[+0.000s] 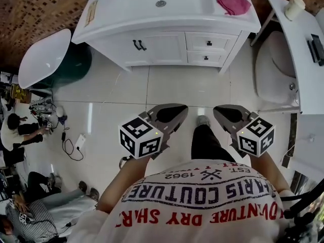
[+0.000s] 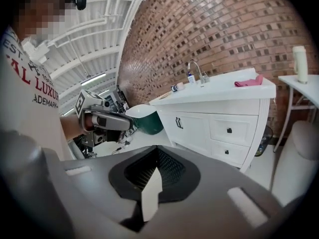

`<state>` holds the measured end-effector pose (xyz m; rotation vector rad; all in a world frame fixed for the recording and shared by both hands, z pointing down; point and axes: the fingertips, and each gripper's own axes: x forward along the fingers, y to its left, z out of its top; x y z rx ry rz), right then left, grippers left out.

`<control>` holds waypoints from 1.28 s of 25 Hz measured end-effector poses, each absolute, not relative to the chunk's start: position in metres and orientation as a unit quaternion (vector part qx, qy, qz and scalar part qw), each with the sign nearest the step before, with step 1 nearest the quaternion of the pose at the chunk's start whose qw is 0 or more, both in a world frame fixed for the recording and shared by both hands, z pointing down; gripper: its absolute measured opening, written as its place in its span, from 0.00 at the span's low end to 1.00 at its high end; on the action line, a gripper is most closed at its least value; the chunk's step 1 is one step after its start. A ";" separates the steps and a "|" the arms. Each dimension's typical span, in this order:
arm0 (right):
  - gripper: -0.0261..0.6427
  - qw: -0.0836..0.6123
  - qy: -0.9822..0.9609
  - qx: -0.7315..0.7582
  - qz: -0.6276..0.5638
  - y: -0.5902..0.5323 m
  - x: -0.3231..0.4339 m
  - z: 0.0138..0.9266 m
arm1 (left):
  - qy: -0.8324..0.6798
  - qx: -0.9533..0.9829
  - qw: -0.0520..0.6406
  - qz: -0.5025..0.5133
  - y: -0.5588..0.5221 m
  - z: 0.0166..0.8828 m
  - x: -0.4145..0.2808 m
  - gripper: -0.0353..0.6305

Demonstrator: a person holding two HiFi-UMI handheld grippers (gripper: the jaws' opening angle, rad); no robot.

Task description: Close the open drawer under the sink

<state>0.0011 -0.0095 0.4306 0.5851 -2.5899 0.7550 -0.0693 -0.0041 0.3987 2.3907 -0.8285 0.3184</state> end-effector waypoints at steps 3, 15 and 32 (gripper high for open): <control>0.05 0.169 -0.931 0.204 0.252 0.026 -0.005 0.410 | -0.316 0.904 0.263 0.117 0.033 0.386 -0.072 0.03; 0.05 0.141 -0.934 0.253 0.212 0.203 -0.030 0.327 | -0.294 0.931 0.207 0.064 0.211 0.307 -0.115 0.03; 0.05 0.115 -0.934 0.251 0.226 0.252 0.002 0.309 | -0.276 0.937 0.201 0.070 0.262 0.293 -0.062 0.03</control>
